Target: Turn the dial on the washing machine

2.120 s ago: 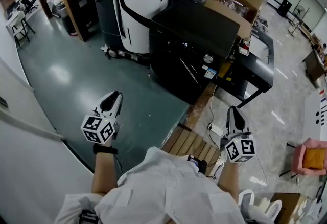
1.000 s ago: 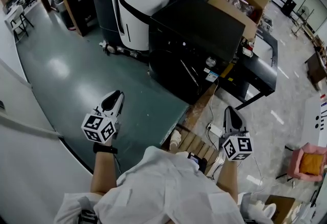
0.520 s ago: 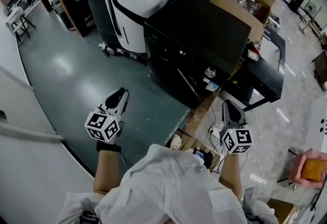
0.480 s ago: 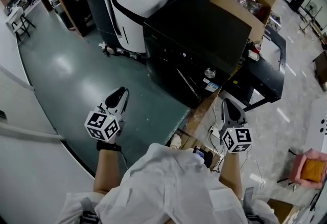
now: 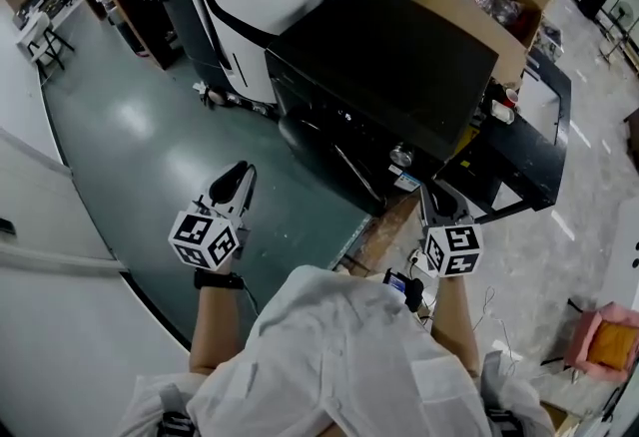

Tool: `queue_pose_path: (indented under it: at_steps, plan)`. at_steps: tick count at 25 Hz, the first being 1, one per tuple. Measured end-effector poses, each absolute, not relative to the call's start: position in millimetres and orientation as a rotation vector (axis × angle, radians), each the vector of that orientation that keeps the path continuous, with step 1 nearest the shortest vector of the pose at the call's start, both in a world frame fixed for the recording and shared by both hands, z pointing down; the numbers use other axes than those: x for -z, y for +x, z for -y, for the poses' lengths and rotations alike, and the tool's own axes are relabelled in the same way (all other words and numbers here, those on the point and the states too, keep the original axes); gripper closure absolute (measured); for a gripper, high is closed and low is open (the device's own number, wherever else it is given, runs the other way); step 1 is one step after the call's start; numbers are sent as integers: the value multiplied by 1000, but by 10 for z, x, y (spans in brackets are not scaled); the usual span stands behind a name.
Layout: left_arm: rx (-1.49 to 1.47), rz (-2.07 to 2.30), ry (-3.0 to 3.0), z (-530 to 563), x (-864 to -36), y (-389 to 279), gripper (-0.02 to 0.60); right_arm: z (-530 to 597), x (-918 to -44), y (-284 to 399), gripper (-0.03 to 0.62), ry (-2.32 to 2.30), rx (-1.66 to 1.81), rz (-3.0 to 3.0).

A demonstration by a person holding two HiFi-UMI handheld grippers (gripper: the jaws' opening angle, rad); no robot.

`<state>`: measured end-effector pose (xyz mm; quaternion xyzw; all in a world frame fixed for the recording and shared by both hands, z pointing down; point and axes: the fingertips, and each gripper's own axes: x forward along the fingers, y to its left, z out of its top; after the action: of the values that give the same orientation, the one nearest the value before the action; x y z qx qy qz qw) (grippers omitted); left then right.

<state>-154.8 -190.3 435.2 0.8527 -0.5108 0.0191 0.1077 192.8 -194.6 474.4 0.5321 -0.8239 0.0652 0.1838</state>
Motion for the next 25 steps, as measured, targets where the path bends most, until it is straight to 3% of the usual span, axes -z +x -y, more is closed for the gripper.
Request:
queue_pose_path:
  at_steps: [9,25]
  plan:
    - [-122,1485,2529,1956,-4368,-1186,522,2257,-5122,1922,507,1382,-301,2294]
    - [-130,1517,2489,1989,-4425,-1191,522,2518,-5694,1858,421,1204,-376,2131]
